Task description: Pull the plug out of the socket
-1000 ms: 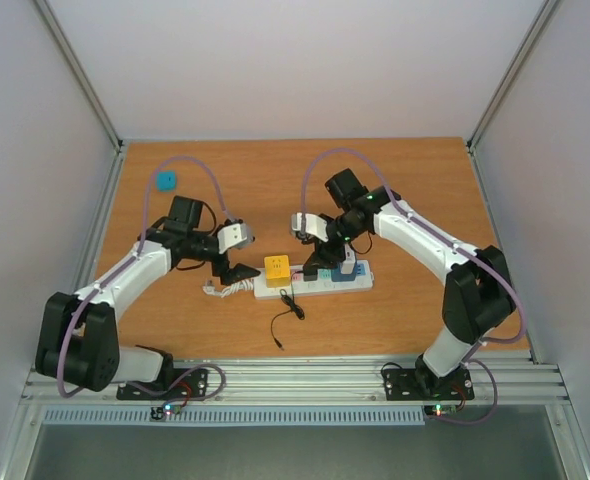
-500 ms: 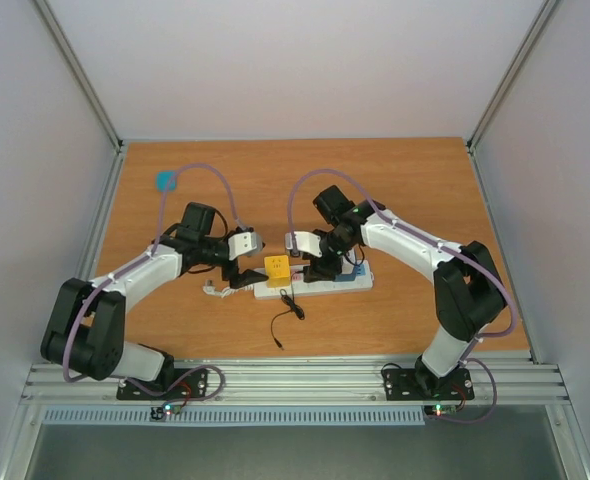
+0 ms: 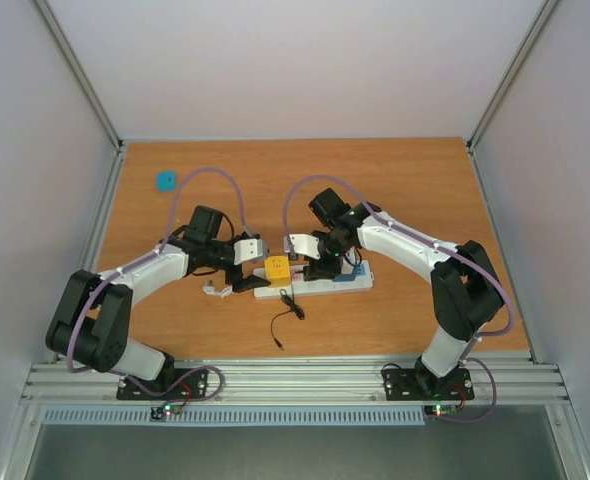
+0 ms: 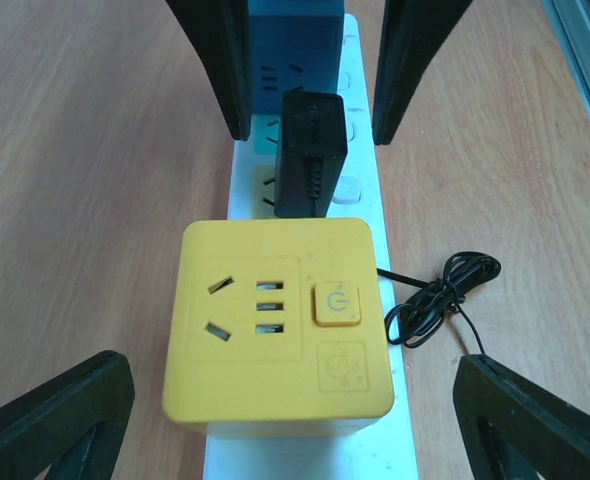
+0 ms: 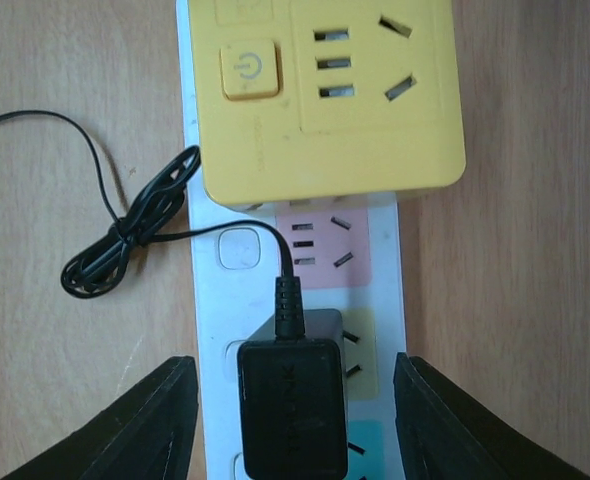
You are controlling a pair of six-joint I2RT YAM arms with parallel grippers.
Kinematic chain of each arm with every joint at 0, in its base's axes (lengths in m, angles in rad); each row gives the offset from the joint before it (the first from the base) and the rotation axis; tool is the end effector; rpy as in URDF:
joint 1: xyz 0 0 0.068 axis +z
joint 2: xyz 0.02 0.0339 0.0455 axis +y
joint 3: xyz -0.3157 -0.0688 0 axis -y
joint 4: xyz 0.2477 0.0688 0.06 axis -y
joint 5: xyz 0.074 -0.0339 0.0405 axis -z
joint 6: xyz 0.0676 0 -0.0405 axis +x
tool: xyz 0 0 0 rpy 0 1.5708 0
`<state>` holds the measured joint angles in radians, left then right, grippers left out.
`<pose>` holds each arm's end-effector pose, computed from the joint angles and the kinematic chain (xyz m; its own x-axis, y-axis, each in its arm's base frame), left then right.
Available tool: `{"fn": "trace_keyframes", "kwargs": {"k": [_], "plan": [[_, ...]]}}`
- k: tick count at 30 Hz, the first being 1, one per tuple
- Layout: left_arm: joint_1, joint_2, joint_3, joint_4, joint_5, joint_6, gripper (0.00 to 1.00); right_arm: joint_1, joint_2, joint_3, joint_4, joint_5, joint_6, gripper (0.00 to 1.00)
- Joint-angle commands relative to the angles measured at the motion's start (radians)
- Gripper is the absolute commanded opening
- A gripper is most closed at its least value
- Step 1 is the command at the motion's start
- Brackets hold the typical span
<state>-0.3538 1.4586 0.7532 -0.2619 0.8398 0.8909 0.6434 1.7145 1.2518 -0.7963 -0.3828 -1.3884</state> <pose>0.2450 -0.1441 0.2142 0.0025 0.5525 -0.8335 0.9952 0.0799 0.0559 0.2693 0.2335 0.2390 0.4993 -0.7658 -0.4053 -0.8664 -0.4394 -0.2372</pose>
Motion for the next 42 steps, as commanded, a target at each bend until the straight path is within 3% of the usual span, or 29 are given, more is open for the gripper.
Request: {"fn": "trace_keyframes", "kwargs": {"k": [1,22,31,42], "plan": [[-0.020,0.012,0.022,0.001,-0.018,0.059,0.89,0.008,0.004,-0.017,0.001,0.033,-0.003,0.55],[-0.049,0.068,0.052,0.015,-0.091,0.068,0.69,0.015,0.029,-0.040,0.056,0.037,0.008,0.23],[-0.054,0.044,0.038,0.032,-0.048,0.065,0.49,0.021,0.026,-0.037,0.037,0.018,0.001,0.16],[-0.053,-0.025,-0.019,0.199,-0.015,0.010,0.37,0.023,0.040,-0.040,0.024,0.033,0.028,0.10]]}}
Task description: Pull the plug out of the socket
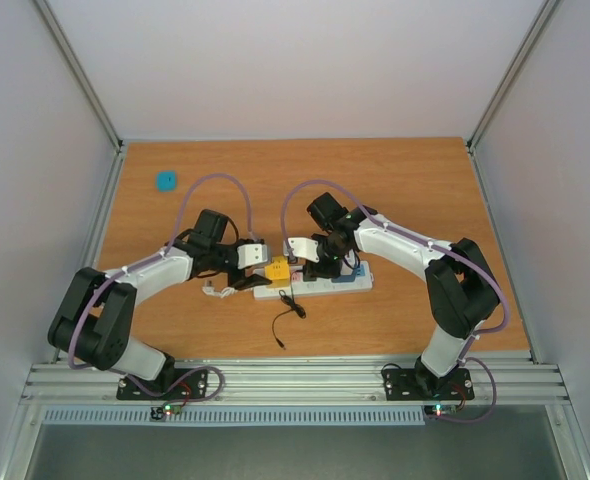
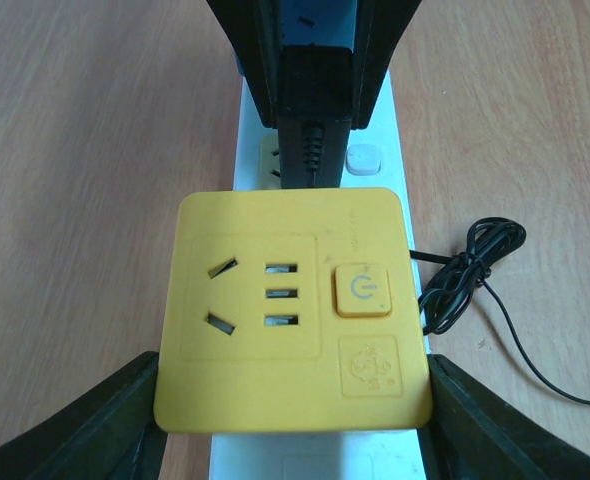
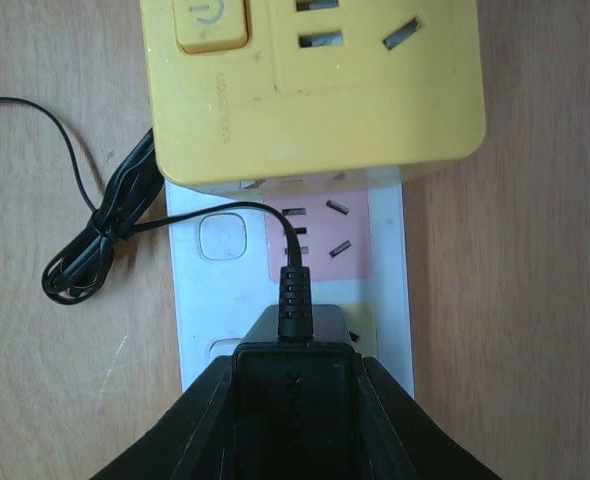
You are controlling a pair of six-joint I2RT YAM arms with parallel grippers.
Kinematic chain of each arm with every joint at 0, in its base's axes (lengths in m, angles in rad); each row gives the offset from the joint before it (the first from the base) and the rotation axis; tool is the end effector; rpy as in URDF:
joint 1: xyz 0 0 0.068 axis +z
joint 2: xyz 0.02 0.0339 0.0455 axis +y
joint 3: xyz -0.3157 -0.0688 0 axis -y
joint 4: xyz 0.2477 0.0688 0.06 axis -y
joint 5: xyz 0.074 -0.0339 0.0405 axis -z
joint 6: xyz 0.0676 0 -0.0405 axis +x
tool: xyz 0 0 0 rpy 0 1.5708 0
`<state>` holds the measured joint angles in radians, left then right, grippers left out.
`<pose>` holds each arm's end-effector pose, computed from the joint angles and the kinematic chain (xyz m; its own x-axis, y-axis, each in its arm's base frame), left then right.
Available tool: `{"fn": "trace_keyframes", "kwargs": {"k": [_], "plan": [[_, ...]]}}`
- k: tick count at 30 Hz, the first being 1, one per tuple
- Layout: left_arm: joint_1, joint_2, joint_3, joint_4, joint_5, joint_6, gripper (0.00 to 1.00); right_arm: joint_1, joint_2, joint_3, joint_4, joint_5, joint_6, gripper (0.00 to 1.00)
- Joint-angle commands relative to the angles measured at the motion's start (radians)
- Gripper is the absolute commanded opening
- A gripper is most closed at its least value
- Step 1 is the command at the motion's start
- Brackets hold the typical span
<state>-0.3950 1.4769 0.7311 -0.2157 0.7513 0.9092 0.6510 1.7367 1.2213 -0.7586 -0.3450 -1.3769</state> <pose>0.2441 -0.1518 0.2026 0.0413 0.6075 -0.7933 0.9915 0.0731 0.1076 0.2705 0.2348 0.2234 0.4902 -0.7874 -0.3737 -0.8715 -0.4359 -0.2247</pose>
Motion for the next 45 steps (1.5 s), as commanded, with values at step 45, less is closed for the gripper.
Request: {"fn": "trace_keyframes", "kwargs": {"k": [45], "plan": [[-0.024,-0.134,-0.069,0.189,0.064,-0.012,0.23,0.017,-0.005,-0.075,0.036,0.035,0.018,0.07]]}}
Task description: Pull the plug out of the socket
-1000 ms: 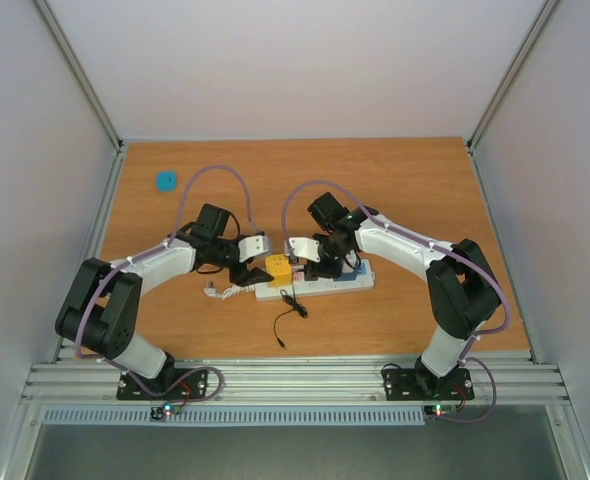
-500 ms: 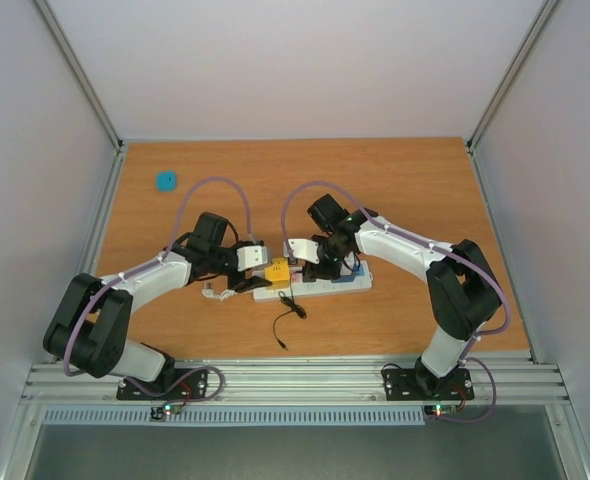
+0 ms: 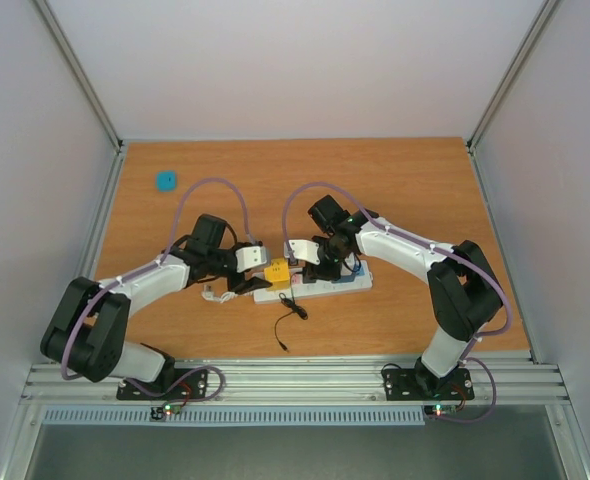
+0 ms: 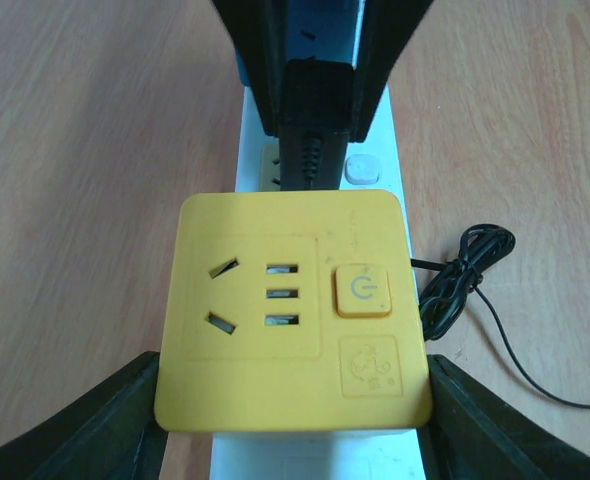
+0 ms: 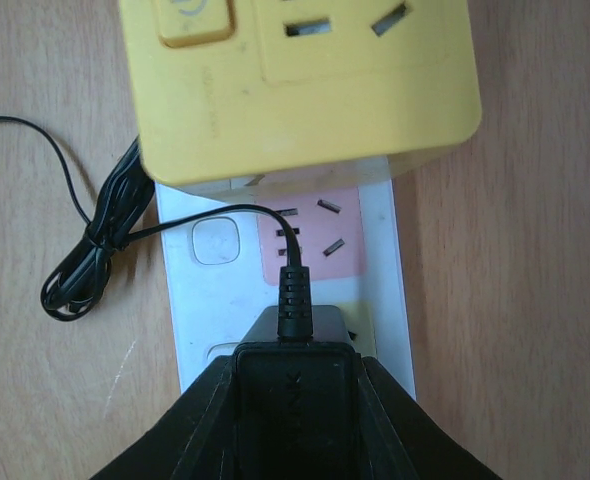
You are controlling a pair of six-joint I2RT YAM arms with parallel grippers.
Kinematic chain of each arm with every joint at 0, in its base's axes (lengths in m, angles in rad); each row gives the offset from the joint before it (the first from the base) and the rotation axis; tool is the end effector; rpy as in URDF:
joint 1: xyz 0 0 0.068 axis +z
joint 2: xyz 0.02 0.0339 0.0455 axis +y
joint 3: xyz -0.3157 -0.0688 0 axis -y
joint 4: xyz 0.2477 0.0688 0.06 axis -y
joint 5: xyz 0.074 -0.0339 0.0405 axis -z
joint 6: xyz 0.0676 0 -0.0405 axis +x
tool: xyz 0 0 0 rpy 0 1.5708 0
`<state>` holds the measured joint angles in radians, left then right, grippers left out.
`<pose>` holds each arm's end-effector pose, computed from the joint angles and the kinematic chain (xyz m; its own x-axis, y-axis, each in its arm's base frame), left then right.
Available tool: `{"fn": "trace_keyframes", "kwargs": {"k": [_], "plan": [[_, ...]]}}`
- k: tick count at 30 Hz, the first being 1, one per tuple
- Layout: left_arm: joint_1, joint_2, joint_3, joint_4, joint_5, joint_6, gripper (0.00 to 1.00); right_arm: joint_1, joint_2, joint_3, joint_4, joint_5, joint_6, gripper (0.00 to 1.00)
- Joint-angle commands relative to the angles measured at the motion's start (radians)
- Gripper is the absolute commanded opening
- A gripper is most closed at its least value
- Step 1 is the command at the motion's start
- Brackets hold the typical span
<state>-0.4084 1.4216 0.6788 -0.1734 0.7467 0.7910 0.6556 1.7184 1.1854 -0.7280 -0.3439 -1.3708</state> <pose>0.2308 -0.1499 0.2043 -0.0348 0.5837 -0.8112 0.9895 0.1341 0.0541 0.2653 0.2328 0.2205 0.4924 -0.7853 -0.3753 -0.8701 -0.4332 -0.2350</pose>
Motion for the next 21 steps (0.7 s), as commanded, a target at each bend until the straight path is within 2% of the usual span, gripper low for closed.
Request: {"fn": "trace_keyframes", "kwargs": {"k": [1,5,8,12,21], "plan": [[-0.012,-0.086,-0.026,0.155,0.058,0.129,0.23,0.013,0.014,-0.040,0.007,0.033,0.013,0.07],[-0.012,-0.100,-0.033,0.195,0.046,0.151,0.22,0.013,0.015,-0.041,0.007,0.034,0.015,0.07],[-0.009,-0.082,0.009,0.143,0.102,0.071,0.22,0.013,0.017,-0.041,0.007,0.036,0.018,0.07],[-0.009,-0.086,0.012,0.151,0.152,-0.031,0.22,0.013,0.017,-0.040,0.004,0.035,0.019,0.07],[0.044,-0.127,0.025,0.015,0.174,0.018,0.21,0.013,-0.005,-0.033,-0.001,0.011,0.032,0.09]]}}
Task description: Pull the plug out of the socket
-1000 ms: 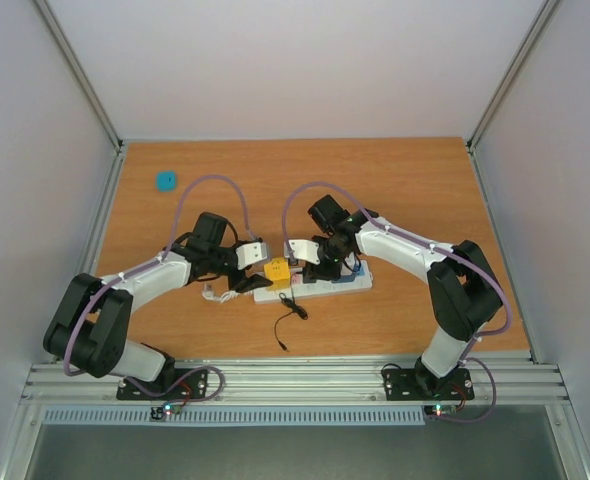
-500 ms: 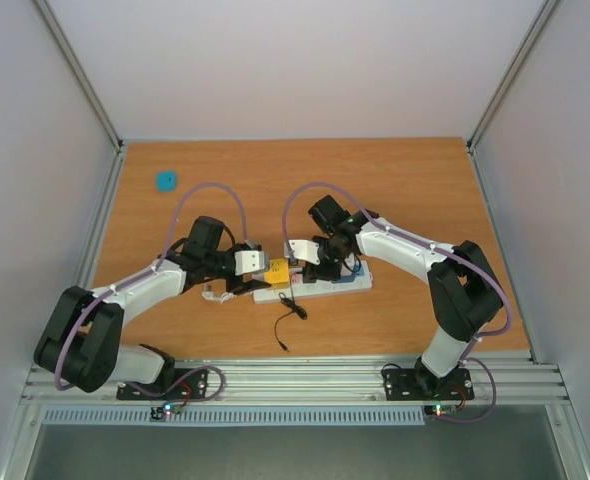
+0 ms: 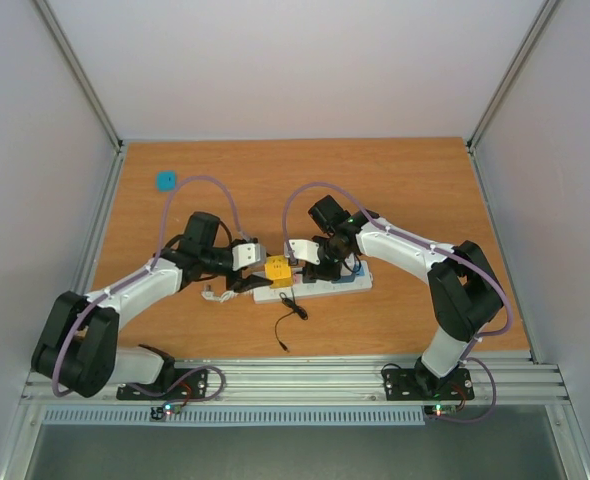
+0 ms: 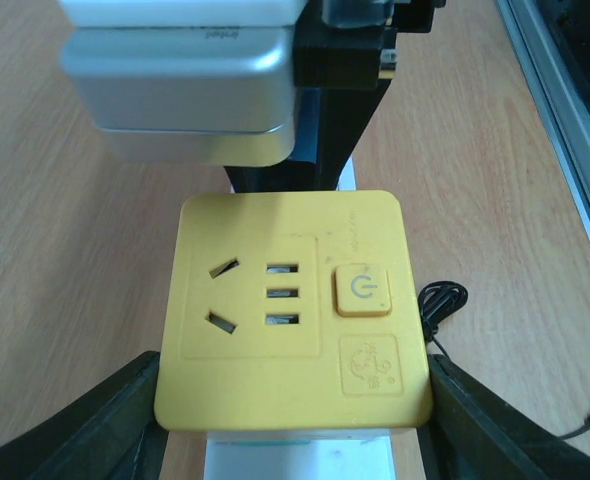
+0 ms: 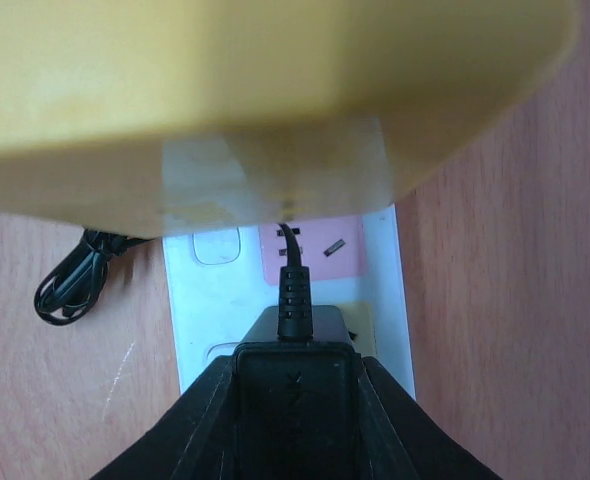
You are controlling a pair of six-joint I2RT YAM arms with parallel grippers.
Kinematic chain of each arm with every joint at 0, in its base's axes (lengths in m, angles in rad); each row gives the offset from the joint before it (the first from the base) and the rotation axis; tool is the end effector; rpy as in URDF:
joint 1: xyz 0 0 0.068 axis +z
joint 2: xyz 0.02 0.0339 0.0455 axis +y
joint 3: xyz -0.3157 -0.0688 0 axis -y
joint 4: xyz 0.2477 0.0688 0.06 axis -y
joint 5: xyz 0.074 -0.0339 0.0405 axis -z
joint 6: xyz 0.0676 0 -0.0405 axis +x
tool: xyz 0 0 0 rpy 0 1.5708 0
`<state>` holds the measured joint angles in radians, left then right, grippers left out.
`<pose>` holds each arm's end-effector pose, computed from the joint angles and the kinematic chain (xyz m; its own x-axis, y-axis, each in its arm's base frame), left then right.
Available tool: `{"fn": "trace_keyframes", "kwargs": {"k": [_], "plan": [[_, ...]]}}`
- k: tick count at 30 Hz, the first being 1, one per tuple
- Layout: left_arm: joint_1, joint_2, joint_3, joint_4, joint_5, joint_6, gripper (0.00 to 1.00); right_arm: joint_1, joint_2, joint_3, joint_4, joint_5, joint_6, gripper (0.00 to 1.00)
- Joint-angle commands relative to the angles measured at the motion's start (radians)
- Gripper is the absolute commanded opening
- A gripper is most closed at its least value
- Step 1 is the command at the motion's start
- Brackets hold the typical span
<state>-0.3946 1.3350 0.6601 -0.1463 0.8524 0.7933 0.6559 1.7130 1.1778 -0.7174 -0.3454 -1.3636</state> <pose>0.2185 -0.1461 0.2258 0.0438 0.4899 -0.8707 0.9912 0.0873 0.0990 0.2646 0.2325 0.2206 0.4889 -0.7857 -0.3791 -0.8719 -0.4268 -0.2400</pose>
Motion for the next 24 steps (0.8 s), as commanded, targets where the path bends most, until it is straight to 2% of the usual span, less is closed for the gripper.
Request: {"fn": "trace_keyframes", "kwargs": {"k": [1,7,13,18,24], "plan": [[0.041,-0.046,0.047,-0.024,0.071,0.014,0.21,0.013,-0.002,-0.026,-0.011,0.012,0.028,0.10],[0.121,-0.079,0.068,-0.122,0.079,0.031,0.20,0.013,-0.017,-0.029,-0.010,0.004,0.040,0.14],[0.231,-0.080,0.104,-0.171,0.068,0.022,0.19,0.012,-0.032,-0.023,-0.014,-0.004,0.050,0.25],[0.303,-0.044,0.177,-0.218,0.039,-0.007,0.19,0.014,-0.044,-0.022,-0.015,-0.006,0.060,0.42],[0.365,0.013,0.305,-0.367,-0.069,-0.005,0.17,0.022,-0.046,-0.014,-0.017,-0.005,0.087,0.56]]}}
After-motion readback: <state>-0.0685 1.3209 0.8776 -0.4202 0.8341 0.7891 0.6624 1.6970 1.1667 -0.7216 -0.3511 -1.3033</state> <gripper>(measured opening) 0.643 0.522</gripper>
